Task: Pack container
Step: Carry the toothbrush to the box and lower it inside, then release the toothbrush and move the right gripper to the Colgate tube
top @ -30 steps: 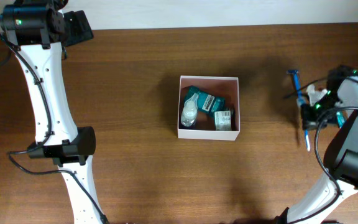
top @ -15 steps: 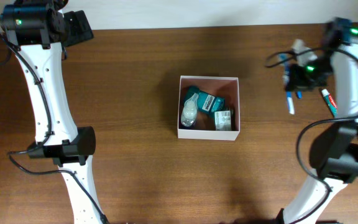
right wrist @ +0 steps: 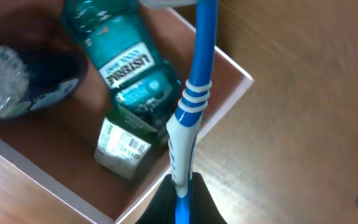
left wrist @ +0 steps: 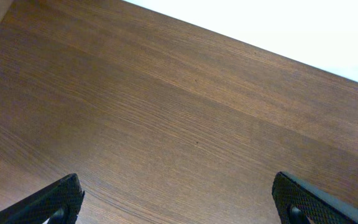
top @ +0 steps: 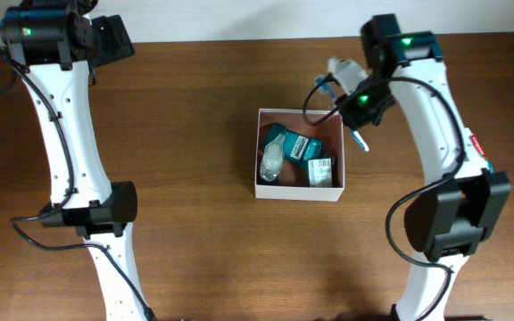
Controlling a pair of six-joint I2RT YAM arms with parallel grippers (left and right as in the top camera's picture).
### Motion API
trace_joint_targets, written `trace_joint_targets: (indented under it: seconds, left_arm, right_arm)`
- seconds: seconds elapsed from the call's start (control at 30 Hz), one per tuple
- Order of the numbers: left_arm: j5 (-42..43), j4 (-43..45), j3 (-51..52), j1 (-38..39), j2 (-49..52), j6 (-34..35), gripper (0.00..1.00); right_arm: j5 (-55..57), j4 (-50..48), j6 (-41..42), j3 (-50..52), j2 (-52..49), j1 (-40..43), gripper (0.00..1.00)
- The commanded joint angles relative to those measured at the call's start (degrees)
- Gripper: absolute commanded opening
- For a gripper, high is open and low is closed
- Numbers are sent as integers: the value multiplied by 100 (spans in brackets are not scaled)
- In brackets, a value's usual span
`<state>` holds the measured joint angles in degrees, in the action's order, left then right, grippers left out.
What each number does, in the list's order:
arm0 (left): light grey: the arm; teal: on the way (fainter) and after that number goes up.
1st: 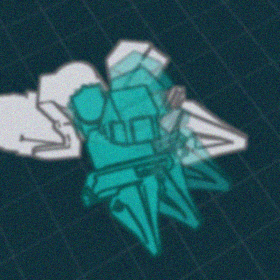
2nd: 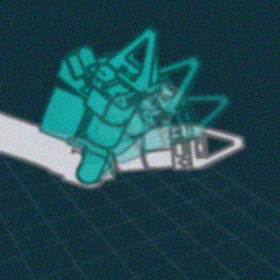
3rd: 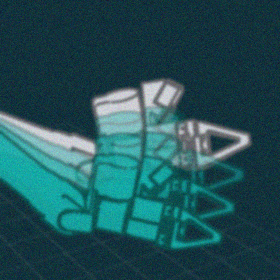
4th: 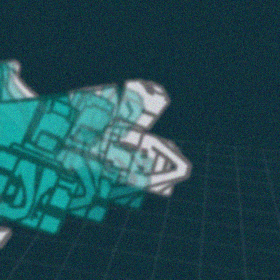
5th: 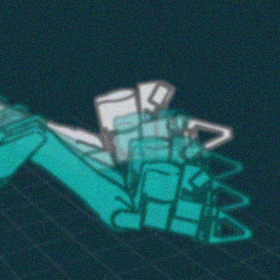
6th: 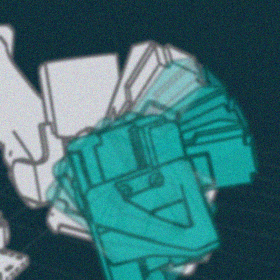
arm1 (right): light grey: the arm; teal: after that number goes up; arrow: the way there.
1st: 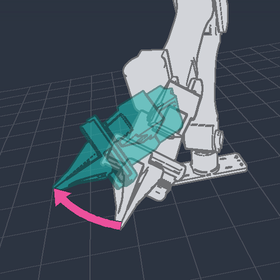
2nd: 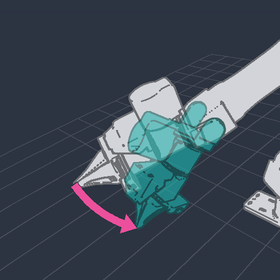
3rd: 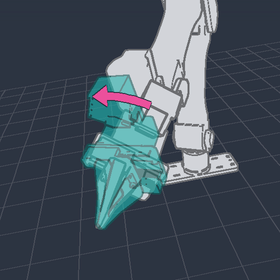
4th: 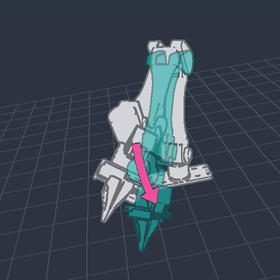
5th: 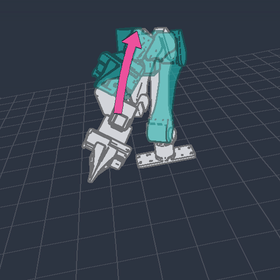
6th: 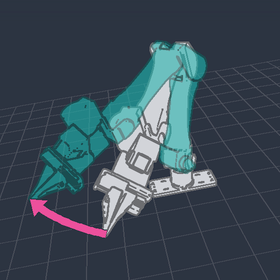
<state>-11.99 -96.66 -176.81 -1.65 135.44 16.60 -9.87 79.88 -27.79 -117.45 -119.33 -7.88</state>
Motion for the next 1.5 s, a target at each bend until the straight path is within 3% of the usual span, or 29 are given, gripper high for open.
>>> trace_joint_targets:
  seconds: [0.0, 0.5, 0.9, 1.13, 1.2, 1.23, 1.3, 1.33, 1.37, 1.47]
  left_arm:
    - [24, -2, 22, -13, -118, 70, 99]
    - [24, -2, 22, -13, -118, 70, 99]
    - [24, -2, 22, -13, -118, 70, 99]
    - [24, -2, 22, -13, -118, 70, 100]
    - [24, -2, 22, -13, -118, 70, 100]
    - [24, -2, 22, -13, -120, 70, 99]
    - [24, -2, 22, -13, -118, 70, 99]
    - [24, -2, 22, -11, -118, 70, 99]
    - [24, -2, 22, -13, -120, 70, 100]
    - [24, -2, 22, -13, -118, 70, 100]
  right_arm:
    - [160, -142, -855, -111, 22, -243, 4]
    - [-640, -208, -859, -48, -9, -496, 4]
    - [-621, -520, -859, 361, -11, -726, 5]
    - [-621, -588, -859, 511, -11, -726, 13]
    - [-619, -656, -782, 542, -11, -726, 18]
    - [-619, -691, -723, 549, -11, -726, 26]
    - [-610, -734, -664, 549, -11, -726, 60]
    - [-599, -778, -603, 549, -9, -726, 72]
    - [-603, -815, -575, 533, -9, -721, 99]
    - [-562, -822, -385, 387, -2, -675, 99]
